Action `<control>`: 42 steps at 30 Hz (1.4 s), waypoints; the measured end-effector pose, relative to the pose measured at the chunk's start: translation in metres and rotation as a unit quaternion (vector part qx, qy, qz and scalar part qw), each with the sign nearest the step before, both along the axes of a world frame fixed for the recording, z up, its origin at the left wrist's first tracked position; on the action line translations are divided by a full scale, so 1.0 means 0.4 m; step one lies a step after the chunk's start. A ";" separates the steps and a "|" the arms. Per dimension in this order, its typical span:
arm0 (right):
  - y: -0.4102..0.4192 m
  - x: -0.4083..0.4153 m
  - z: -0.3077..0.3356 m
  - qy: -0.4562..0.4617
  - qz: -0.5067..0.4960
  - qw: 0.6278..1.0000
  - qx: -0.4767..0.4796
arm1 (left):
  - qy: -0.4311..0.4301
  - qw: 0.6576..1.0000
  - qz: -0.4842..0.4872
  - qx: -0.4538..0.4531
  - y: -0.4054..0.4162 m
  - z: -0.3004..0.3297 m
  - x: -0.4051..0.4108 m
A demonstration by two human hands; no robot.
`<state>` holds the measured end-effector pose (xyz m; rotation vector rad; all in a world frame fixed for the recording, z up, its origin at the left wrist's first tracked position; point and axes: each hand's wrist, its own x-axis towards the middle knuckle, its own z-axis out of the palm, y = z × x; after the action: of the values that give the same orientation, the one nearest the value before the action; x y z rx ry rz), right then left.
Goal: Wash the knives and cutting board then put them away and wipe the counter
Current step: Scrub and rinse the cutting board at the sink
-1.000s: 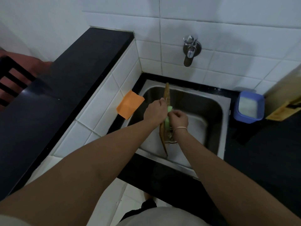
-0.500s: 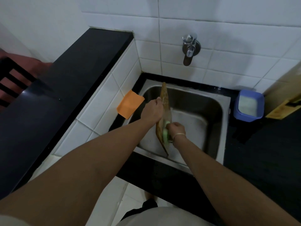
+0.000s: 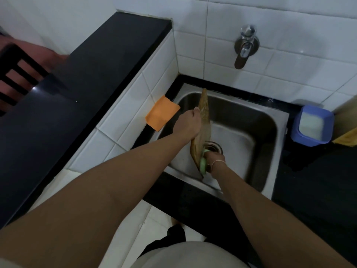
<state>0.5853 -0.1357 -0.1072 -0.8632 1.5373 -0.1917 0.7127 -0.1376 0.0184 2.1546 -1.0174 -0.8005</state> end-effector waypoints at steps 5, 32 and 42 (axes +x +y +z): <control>-0.113 0.084 0.142 0.001 -0.054 0.989 -0.137 | 0.009 1.000 -0.003 -0.014 -0.001 -0.001 0.005; -0.177 0.122 0.081 -0.037 -0.076 0.981 -0.175 | 0.008 1.000 0.007 -0.030 0.028 0.007 0.047; -0.101 0.005 0.032 -0.017 0.115 0.986 0.122 | 0.012 1.000 -0.003 -0.025 0.029 0.013 0.049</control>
<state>0.5874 -0.1761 -0.0943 -0.8279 1.3830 0.1474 0.7323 -0.1261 0.0235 2.0962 -1.0218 -0.7925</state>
